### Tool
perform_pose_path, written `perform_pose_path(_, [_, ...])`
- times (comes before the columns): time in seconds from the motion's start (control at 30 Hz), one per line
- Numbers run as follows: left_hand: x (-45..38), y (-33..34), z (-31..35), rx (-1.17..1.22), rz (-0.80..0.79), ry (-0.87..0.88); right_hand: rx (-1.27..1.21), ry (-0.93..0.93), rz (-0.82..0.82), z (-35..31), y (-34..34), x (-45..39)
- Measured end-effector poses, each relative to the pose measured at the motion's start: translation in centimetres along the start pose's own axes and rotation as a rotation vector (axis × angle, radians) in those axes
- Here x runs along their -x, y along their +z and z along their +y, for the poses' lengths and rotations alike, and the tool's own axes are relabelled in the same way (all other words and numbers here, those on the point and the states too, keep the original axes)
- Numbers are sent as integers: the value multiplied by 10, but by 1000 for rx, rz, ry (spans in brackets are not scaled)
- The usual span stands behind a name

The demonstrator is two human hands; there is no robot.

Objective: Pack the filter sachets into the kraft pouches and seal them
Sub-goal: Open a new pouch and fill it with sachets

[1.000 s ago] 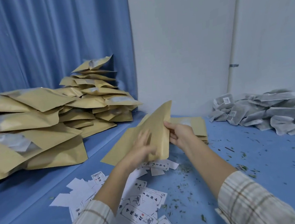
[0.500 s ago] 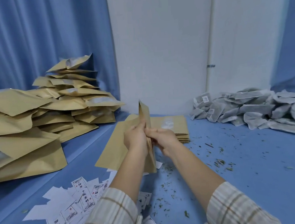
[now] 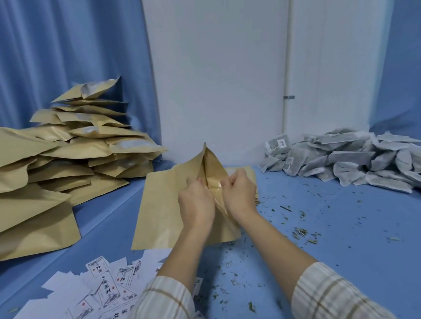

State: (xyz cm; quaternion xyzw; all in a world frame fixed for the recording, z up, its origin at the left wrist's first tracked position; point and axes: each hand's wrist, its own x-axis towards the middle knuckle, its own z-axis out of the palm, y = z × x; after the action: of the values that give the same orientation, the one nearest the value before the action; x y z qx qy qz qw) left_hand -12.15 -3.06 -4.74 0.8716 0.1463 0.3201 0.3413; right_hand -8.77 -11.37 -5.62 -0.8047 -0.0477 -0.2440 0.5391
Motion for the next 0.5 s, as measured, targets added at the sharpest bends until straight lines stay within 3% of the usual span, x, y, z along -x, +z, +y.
perform_pose_path(0.17, [-13, -9, 13, -358, -122, 204, 201, -360, -51, -1, -7, -6])
perform_pose_path(0.33, [-7, -12, 40, -469, -160, 372, 158, -218, -410, -11, -17, -23])
perform_pose_path(0.5, [-2, -11, 68, -531, -209, 470, 463, -146, -547, -1, -24, -51])
